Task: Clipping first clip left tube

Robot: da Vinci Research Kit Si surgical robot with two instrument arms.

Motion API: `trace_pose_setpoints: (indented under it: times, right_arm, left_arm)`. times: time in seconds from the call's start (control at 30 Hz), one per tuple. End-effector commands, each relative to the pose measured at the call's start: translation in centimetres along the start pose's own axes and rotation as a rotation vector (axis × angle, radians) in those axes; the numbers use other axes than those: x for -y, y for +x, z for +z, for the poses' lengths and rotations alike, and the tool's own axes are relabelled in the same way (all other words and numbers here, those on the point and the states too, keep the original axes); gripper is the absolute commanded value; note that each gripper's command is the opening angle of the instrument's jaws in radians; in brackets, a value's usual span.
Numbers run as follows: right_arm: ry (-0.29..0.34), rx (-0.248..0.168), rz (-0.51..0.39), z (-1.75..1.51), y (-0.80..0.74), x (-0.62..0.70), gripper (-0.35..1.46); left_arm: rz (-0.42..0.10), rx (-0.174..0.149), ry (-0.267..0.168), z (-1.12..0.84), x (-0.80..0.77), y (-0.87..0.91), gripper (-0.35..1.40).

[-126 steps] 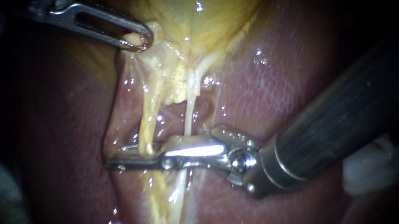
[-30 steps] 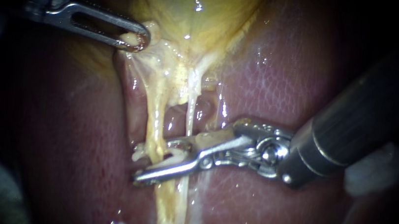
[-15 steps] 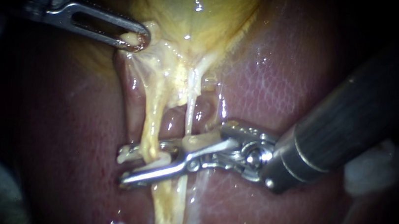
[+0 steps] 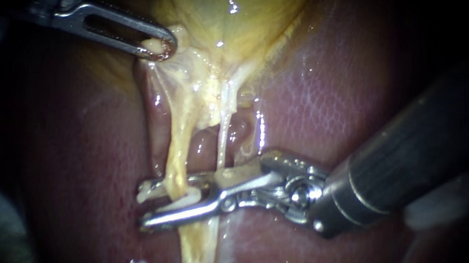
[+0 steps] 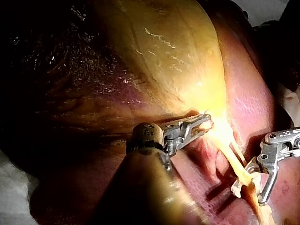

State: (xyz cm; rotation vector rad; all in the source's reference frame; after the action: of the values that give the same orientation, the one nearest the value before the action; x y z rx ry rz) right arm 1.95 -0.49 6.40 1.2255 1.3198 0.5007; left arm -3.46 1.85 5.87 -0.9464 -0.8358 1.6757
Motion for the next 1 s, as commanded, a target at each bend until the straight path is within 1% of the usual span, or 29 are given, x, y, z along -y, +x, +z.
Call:
trace_pose_setpoints:
  times: [0.03,0.1,0.2,0.33,0.5,0.73,0.93,1.0]
  right_arm:
    - [0.008,0.007,0.000,0.03,0.00,0.03,0.45]
    - [0.019,0.015,0.006,0.06,0.00,0.05,0.45]
    - [0.036,0.029,-0.012,0.07,0.00,0.04,0.45]
    - [0.038,0.030,-0.023,0.06,0.01,0.02,0.43]
    - [0.039,0.030,-0.035,0.05,0.01,0.02,0.35]
    - [0.040,0.030,-0.041,0.04,0.01,0.00,0.17]
    - [0.041,0.030,-0.059,-0.01,0.03,-0.04,-0.02]
    - [0.041,0.031,-0.059,-0.02,0.03,-0.06,-0.12]
  left_arm:
    - [0.000,0.000,0.000,0.00,0.00,0.00,-0.35]
    - [0.000,0.000,0.000,0.00,0.00,0.00,-0.35]
    - [0.000,0.000,0.000,0.00,0.00,0.00,-0.35]
    - [0.000,0.000,0.000,0.00,0.00,0.00,-0.35]
    - [0.000,0.000,0.000,0.00,0.00,0.00,-0.35]
    - [0.000,0.000,0.000,0.00,0.00,0.00,-0.35]
    - [0.000,0.000,0.000,0.00,0.00,0.00,-0.35]
    - [0.000,0.000,0.000,0.00,0.00,0.00,-0.35]
